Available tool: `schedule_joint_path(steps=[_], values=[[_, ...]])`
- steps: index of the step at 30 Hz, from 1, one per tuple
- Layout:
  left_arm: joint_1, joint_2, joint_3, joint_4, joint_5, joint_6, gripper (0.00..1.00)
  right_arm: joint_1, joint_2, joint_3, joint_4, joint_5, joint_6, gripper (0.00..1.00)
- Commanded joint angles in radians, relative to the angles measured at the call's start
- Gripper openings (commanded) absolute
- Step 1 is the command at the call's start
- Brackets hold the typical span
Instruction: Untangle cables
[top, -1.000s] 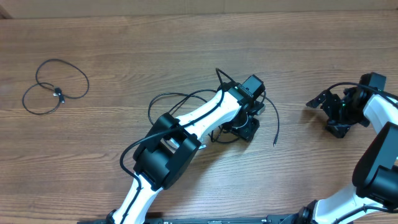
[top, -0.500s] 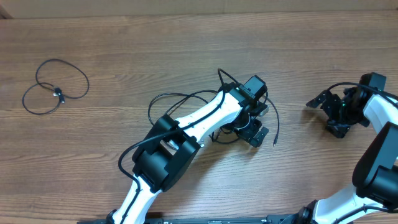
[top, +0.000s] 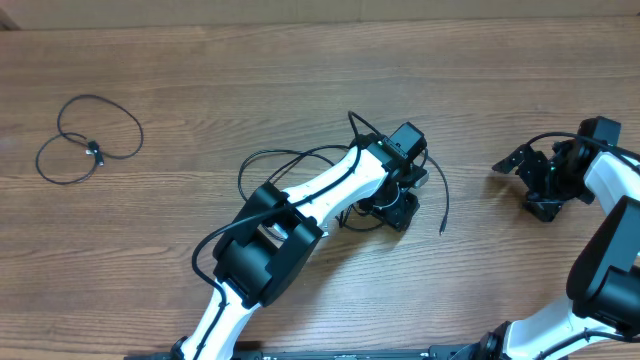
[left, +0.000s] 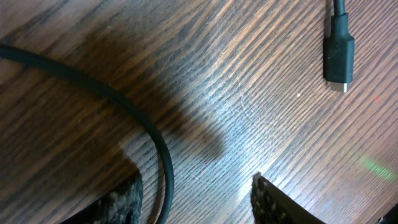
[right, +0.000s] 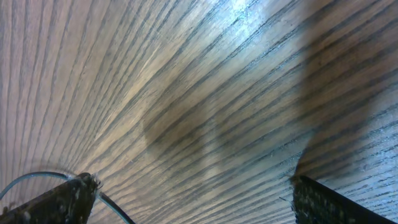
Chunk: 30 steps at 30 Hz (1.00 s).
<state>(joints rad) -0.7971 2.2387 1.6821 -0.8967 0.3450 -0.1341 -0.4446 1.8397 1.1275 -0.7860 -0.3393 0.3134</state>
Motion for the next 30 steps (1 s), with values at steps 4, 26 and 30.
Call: schedule_joint_path(steps=[4, 26, 30], values=[[-0.003, 0.047, -0.087, 0.062, 0.05, 0.007, 0.58, -0.002, 0.002, 0.024, 0.004, 0.006, -0.005, 1.0], [0.04, 0.132, -0.127, 0.068, 0.086, -0.099, 0.24, -0.002, 0.002, 0.024, 0.004, 0.006, -0.005, 1.0], [0.057, 0.145, -0.127, 0.064, 0.158, -0.087, 0.23, -0.002, 0.002, 0.024, 0.004, 0.006, -0.005, 1.0]])
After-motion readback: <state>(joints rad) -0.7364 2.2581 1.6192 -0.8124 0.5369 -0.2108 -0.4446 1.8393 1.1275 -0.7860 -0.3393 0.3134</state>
